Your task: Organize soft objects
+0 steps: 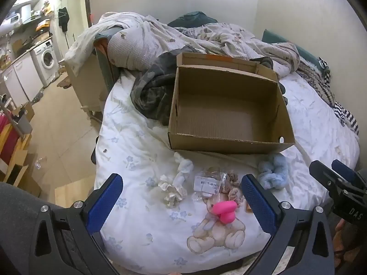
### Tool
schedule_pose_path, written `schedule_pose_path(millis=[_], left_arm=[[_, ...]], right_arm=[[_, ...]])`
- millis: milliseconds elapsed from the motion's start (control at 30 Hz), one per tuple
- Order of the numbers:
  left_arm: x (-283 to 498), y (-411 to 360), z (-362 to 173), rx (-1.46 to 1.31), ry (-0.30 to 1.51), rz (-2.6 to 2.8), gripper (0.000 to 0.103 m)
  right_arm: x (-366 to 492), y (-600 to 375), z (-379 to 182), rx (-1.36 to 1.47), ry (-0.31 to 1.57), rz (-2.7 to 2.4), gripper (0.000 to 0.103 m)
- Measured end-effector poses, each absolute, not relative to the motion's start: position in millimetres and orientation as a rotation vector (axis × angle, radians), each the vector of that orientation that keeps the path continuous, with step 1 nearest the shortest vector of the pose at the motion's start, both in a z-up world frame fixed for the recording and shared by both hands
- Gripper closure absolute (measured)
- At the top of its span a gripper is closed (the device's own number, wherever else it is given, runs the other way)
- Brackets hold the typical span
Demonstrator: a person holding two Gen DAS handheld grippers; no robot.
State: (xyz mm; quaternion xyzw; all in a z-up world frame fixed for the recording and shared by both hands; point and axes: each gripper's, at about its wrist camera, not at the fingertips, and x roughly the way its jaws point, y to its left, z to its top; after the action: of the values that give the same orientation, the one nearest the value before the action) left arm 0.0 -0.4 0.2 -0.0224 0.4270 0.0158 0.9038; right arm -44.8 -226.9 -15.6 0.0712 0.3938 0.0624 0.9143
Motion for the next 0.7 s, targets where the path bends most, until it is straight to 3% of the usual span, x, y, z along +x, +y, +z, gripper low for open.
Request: schedule_pose_path(millis=[700], left_arm=[[-1.0,0.4,2.1,-0.043,0.883,0.036,0.0]], right_arm=[[-45.2,-226.3,-15.2,0.149,0.807,0.129,0.0]])
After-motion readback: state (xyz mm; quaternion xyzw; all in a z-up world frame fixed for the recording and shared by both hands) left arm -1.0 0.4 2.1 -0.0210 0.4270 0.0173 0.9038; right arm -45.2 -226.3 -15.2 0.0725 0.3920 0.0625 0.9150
